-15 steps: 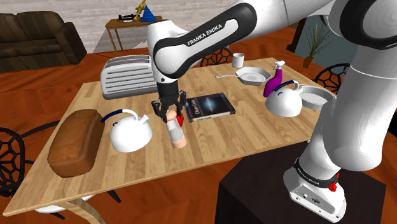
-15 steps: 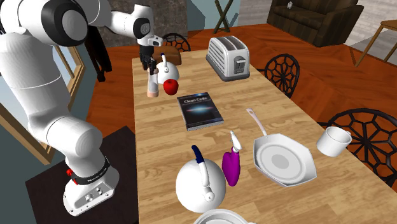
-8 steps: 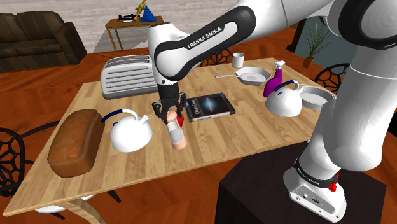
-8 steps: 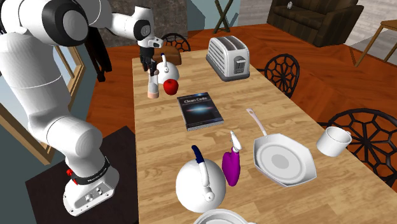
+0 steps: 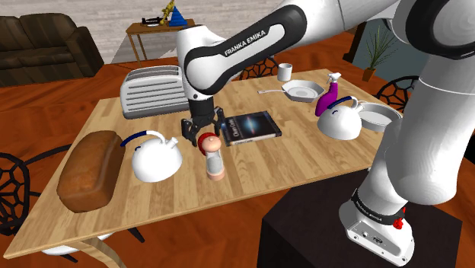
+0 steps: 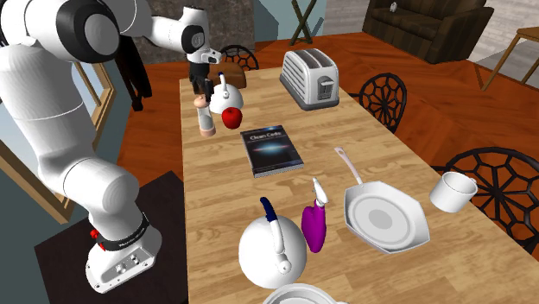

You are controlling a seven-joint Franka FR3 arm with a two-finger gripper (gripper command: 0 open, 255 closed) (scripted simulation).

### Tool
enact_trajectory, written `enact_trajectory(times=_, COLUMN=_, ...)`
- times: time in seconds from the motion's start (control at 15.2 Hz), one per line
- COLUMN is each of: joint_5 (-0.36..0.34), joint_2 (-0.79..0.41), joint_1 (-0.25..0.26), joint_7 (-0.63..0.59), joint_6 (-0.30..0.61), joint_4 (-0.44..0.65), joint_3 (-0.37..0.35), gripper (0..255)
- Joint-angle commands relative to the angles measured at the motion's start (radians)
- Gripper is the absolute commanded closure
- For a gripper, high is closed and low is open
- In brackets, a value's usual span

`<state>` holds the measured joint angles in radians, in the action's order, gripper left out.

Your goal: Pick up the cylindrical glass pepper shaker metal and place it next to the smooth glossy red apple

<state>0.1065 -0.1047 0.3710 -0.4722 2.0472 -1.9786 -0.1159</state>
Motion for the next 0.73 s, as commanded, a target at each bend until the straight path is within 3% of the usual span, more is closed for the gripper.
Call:
enact_trajectory(times=0.0, joint_5=-0.001, joint_2=0.015, joint_1=-0.002, joint_7=-0.001, joint_6=-0.050, joint_4=0.034, joint_3=0.002, gripper=0)
enact_trajectory(times=0.13, joint_5=-0.001, joint_2=0.029, joint_1=-0.006, joint_7=-0.001, joint_6=-0.108, joint_4=0.078, joint_3=0.004, gripper=0)
enact_trajectory(times=0.66, joint_5=-0.001, joint_2=0.029, joint_1=-0.006, joint_7=-0.001, joint_6=-0.108, joint_4=0.078, joint_3=0.004, gripper=0)
